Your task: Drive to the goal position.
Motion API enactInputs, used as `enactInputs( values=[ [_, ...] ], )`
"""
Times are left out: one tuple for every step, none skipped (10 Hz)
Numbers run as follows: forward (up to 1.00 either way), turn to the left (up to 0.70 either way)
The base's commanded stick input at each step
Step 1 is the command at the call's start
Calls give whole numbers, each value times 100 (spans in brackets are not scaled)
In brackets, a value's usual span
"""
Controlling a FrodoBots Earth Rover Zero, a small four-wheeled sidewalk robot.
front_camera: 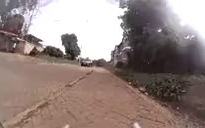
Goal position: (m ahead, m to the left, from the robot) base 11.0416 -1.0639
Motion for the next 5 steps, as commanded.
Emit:
enactInputs(
  values=[
    [50, 0],
    [50, 0],
    [50, 0],
    [50, 0],
    [50, 0]
  ],
)
